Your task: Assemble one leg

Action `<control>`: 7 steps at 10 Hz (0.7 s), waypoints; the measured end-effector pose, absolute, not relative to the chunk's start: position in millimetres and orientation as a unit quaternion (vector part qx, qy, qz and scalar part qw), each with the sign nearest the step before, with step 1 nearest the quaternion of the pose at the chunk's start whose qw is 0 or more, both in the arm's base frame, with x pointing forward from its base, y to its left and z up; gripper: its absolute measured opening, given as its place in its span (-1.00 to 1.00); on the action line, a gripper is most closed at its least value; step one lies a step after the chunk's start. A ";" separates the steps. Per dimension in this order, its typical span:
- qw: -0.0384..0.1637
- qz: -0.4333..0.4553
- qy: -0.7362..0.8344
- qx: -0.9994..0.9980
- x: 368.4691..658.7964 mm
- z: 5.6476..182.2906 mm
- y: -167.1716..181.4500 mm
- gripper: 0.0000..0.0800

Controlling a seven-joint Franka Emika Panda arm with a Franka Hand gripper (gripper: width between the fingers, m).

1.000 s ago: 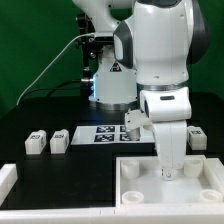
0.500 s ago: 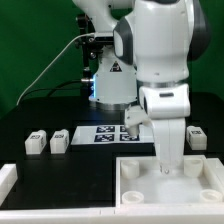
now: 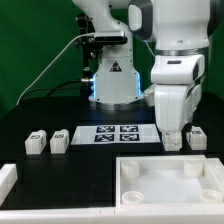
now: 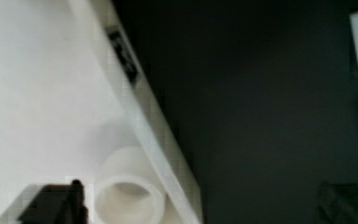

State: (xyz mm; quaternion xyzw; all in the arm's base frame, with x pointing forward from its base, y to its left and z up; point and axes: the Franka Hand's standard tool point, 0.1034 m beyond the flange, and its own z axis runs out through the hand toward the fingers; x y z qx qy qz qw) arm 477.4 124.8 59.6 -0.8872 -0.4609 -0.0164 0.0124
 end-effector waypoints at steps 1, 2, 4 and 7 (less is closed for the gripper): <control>0.017 -0.018 -0.393 -0.919 474.3 64.4 139.3 0.62; 0.021 -0.024 -0.341 -0.939 476.5 70.7 148.3 0.62; 0.049 -0.022 -0.193 -0.980 478.3 62.9 145.2 0.62; 0.057 -0.014 -0.057 -0.997 476.6 63.9 151.1 0.62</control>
Offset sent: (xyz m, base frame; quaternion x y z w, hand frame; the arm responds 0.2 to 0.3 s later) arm 0.0223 -0.0138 -0.0060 0.1050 0.0680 0.3126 0.9416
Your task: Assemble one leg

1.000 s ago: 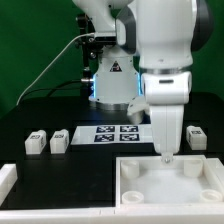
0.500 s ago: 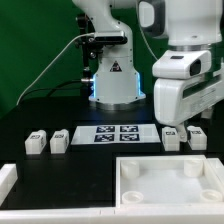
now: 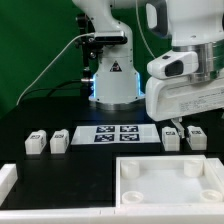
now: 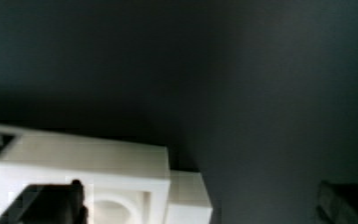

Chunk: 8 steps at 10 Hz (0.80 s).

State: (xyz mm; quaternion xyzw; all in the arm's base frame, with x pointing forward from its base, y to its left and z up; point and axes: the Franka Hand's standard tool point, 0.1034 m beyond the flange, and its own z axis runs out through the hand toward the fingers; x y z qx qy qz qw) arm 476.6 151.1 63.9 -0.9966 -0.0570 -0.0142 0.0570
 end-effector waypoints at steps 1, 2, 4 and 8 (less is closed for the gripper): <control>0.059 -0.009 -0.019 -0.998 473.8 62.6 154.6 0.62; 0.056 0.020 -0.011 -0.998 461.2 58.1 161.8 0.62; 0.055 0.046 -0.005 -0.997 456.3 58.9 166.5 0.62; 0.047 0.236 -0.031 -0.970 439.3 57.8 175.9 0.62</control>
Offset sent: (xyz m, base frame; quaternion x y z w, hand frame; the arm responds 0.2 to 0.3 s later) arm -0.0167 0.0154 0.0005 0.0025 -0.0517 0.0440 0.9977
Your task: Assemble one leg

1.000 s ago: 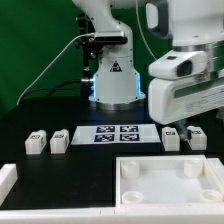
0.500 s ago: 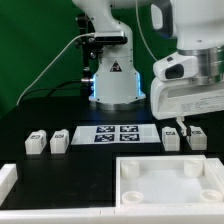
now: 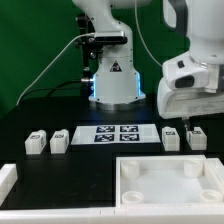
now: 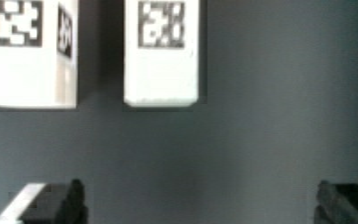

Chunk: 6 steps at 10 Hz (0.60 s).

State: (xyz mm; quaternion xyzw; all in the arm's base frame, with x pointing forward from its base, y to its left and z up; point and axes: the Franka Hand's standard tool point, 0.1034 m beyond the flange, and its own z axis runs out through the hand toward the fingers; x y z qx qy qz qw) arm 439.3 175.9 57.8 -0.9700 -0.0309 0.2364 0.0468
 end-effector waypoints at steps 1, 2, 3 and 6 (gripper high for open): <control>0.045 0.292 -0.031 -0.955 434.5 58.1 174.6 0.62; 0.043 0.337 -0.033 -0.940 434.3 56.9 174.5 0.62; 0.042 0.374 -0.035 -0.926 432.1 56.0 174.2 0.62; 0.035 0.425 -0.032 -0.904 422.2 39.0 176.7 0.62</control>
Offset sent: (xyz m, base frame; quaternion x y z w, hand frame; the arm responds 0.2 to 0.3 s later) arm 0.0000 0.0000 0.0000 0.0000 -0.2667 0.0000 0.9638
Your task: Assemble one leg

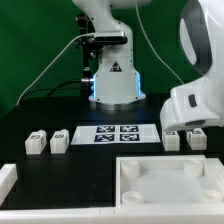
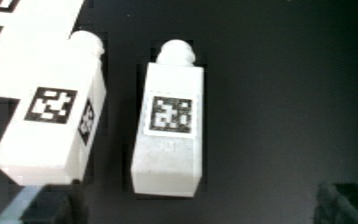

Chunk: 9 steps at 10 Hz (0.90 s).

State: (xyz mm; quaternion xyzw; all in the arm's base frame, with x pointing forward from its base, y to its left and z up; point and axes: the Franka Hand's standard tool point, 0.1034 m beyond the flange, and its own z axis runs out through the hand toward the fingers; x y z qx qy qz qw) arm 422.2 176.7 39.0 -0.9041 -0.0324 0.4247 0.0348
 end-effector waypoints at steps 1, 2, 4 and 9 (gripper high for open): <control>0.032 0.429 -0.034 -0.902 411.8 33.9 177.0 0.62; 0.031 0.429 -0.034 -0.902 407.0 29.5 176.5 0.62; 0.029 0.429 -0.033 -0.902 396.0 19.6 177.7 0.62; 0.037 0.440 -0.049 -0.896 386.9 9.1 170.3 0.62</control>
Offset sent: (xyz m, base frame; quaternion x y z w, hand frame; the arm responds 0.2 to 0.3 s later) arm -0.0236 -0.0010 -0.0182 -0.0172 0.0077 0.0170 0.9997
